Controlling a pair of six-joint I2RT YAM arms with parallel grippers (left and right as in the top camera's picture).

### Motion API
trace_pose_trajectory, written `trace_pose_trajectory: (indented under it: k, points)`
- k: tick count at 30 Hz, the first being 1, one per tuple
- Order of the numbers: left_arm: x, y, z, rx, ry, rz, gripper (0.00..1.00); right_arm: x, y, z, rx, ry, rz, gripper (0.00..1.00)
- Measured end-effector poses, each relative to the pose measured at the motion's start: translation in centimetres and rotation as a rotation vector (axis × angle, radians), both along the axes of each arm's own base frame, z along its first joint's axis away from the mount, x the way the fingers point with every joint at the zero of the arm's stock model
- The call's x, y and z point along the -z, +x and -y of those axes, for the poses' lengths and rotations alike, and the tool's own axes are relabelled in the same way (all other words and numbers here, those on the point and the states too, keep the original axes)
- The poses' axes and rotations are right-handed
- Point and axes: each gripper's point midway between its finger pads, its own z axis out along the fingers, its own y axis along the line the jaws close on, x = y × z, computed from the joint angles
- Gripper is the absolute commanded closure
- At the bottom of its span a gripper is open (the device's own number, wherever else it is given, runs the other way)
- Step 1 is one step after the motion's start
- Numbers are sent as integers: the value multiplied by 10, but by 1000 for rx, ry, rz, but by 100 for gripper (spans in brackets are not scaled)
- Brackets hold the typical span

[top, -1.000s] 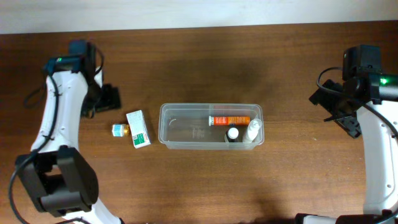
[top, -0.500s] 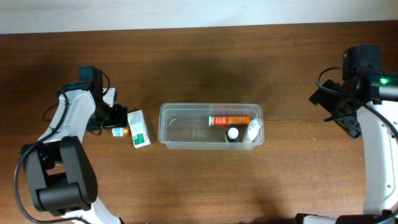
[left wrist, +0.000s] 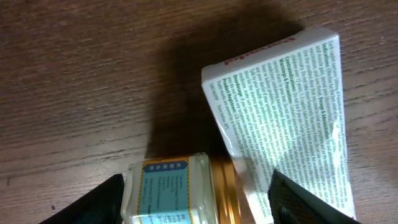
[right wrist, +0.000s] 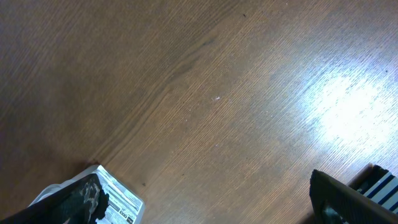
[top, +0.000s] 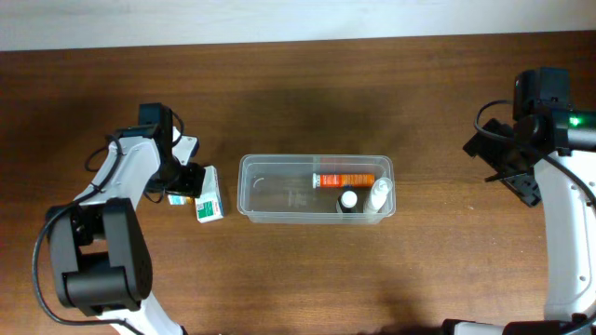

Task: Pack container
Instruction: 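Return the left gripper and grasp the gold-lidded glass jar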

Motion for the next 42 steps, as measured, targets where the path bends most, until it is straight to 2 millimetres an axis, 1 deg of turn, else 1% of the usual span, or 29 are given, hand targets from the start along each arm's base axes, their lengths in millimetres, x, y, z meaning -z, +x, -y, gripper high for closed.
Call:
trace_pose_trajectory:
  k: [5, 7, 16, 22, 24, 26, 42]
  points:
    - [1, 0, 0, -5, -1, -4, 25, 0, 0, 0, 0, 0, 0, 2]
    - [1, -1, 0, -5, -1, -6, 22, 0, 0, 0, 0, 0, 0, 2]
    - [-6, -9, -3, -36, 10, -37, 21, 0, 0, 0, 0, 0, 0, 2]
    - [-6, -10, -18, -110, 40, -36, 22, 0, 0, 0, -1, 0, 0, 2]
    - [-6, -8, -22, -125, 35, -29, 21, 0, 0, 0, -1, 0, 0, 2]
    - [-6, -9, -23, -129, 34, -30, 17, 0, 0, 0, -1, 0, 0, 2]
    - [-3, -11, -24, -129, 39, -32, 19, 0, 0, 0, 0, 0, 0, 2]
